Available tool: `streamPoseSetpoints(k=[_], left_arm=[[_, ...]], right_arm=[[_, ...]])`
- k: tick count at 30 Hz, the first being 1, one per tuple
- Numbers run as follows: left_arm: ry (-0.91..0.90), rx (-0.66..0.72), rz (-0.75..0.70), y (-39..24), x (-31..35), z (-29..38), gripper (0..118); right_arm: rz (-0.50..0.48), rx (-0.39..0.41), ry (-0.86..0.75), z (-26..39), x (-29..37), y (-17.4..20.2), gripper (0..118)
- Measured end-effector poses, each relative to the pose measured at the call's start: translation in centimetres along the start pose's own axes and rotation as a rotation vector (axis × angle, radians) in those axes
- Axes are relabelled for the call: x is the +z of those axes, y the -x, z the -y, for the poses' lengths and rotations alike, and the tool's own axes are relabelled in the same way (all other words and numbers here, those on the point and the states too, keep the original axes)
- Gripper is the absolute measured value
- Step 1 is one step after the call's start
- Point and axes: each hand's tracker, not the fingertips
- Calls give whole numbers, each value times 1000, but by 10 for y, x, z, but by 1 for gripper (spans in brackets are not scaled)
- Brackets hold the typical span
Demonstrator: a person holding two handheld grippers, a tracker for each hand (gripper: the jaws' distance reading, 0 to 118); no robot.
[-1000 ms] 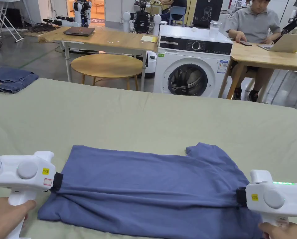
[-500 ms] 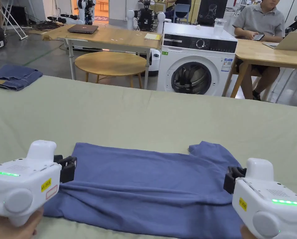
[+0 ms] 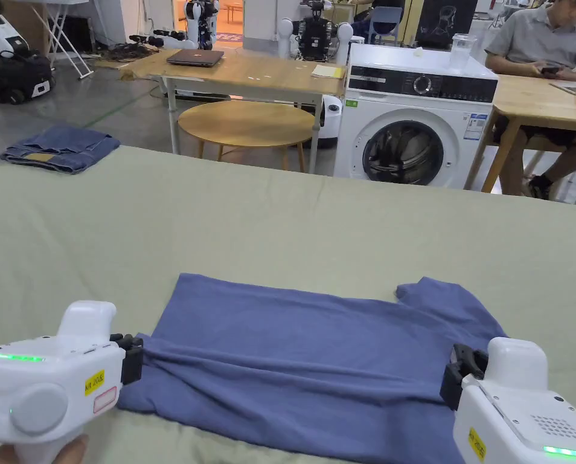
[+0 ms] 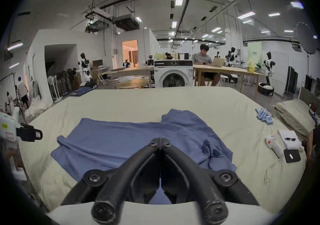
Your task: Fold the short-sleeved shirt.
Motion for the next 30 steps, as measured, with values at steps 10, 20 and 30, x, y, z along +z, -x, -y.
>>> streamPoseSetpoints(k=[10,20,30], left_arm=[[405,71,30,38,-84,-28,62],[517,-69,-84,0,-88,-1,50],[382,-11,9,21,-68,8,1]], right_arm=[[33,42,62,13,-3,-15,0],[65,38,111,22,-6,-34,0],[89,28,188,14,-16,-68,0]])
